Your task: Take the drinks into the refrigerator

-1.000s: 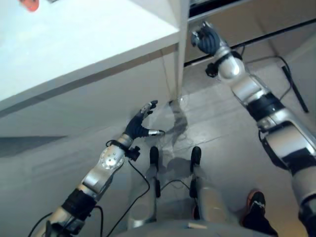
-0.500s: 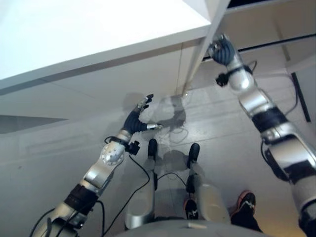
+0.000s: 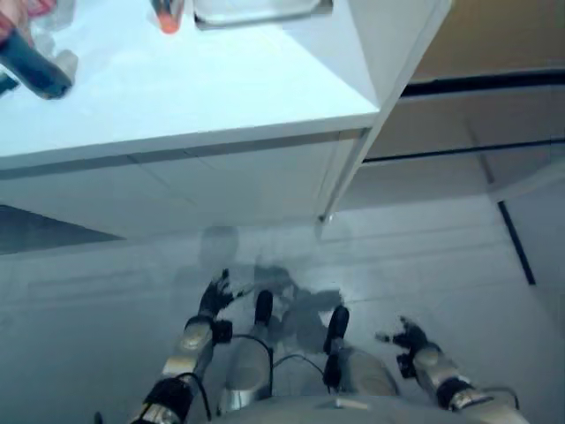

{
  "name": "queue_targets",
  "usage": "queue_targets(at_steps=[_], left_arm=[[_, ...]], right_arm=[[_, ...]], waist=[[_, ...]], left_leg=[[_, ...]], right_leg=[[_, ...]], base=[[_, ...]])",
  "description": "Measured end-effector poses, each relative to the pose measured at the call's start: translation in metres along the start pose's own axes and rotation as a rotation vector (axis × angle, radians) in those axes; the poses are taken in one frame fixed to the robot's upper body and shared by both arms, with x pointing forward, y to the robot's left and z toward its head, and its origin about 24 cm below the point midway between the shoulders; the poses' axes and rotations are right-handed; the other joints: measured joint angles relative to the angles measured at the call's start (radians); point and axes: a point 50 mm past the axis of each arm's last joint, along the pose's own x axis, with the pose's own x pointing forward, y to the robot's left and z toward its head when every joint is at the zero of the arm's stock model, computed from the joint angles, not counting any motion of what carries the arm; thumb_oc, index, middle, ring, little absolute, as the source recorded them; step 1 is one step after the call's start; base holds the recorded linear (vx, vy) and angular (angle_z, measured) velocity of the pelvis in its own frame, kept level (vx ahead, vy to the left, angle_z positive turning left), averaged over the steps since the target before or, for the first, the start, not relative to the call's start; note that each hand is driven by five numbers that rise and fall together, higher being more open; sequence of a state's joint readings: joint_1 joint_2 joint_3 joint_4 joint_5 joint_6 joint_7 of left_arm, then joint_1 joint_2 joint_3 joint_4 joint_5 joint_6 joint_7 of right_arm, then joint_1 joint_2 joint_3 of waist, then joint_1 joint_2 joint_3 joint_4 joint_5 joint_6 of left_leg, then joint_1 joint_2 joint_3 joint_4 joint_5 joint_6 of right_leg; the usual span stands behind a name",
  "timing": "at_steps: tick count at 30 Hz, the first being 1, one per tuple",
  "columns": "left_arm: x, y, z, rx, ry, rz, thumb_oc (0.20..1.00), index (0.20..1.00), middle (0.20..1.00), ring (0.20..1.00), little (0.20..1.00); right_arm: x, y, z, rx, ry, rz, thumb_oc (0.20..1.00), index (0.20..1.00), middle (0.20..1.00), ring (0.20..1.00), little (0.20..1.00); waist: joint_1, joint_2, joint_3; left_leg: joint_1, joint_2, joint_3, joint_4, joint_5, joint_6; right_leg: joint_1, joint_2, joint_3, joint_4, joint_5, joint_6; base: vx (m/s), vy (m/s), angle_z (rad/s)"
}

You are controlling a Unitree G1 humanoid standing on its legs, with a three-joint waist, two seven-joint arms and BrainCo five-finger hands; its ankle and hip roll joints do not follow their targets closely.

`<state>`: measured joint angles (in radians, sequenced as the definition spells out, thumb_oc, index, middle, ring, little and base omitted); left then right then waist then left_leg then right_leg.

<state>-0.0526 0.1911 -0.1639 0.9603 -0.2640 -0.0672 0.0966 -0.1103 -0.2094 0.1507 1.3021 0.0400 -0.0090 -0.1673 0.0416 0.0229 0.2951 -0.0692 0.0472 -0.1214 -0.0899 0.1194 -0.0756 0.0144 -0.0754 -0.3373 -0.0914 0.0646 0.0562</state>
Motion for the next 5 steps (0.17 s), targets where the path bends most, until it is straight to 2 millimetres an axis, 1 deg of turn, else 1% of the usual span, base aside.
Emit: queue_targets(at_steps=[1, 2, 4, 5], left_arm=[[-0.003, 0.005, -0.021, 0.034, 0.095, 0.029, 1.000, 1.000, 1.000, 1.000, 1.000], [-0.006, 0.009, -0.035, 0.073, 0.148, 0.042, 1.000, 1.000, 1.000, 1.000, 1.000], [-0.013, 0.019, -0.054, 0.033, 0.222, 0.084, 1.000, 1.000, 1.000, 1.000, 1.000], [-0.013, 0.021, -0.056, 0.011, 0.233, 0.098, 1.000, 1.000, 1.000, 1.000, 1.000]], right_arm=[[-0.001, 0.002, -0.008, -0.004, 0.018, 0.005, 1.000, 1.000, 1.000, 1.000, 1.000], [-0.003, 0.004, -0.016, -0.010, 0.037, 0.012, 1.000, 1.000, 1.000, 1.000, 1.000], [-0.004, 0.004, -0.023, -0.011, 0.053, 0.014, 1.000, 1.000, 1.000, 1.000, 1.000], [-0.004, 0.004, -0.024, -0.010, 0.053, 0.015, 1.000, 1.000, 1.000, 1.000, 1.000]], waist=[[-0.003, -0.004, -0.043], [-0.002, -0.007, -0.078], [0.000, -0.005, -0.122], [0.000, -0.005, -0.135]], left_leg=[[0.006, 0.001, -0.001, 0.000, -0.010, 0.003], [0.007, 0.002, 0.000, 0.000, -0.018, 0.005], [0.007, 0.004, -0.001, -0.002, -0.024, 0.006], [0.008, 0.005, 0.000, -0.002, -0.026, 0.006]], right_leg=[[0.007, 0.000, -0.003, -0.001, -0.007, -0.001], [0.009, 0.002, -0.003, -0.002, -0.011, -0.001], [0.018, 0.004, -0.003, -0.001, -0.018, -0.007], [0.018, 0.004, -0.003, -0.001, -0.020, -0.008]], base=[[0.09, 0.014, 0.14], [0.07, 0.010, 0.07], [0.06, 0.013, 0.04], [0.07, 0.020, 0.03]])
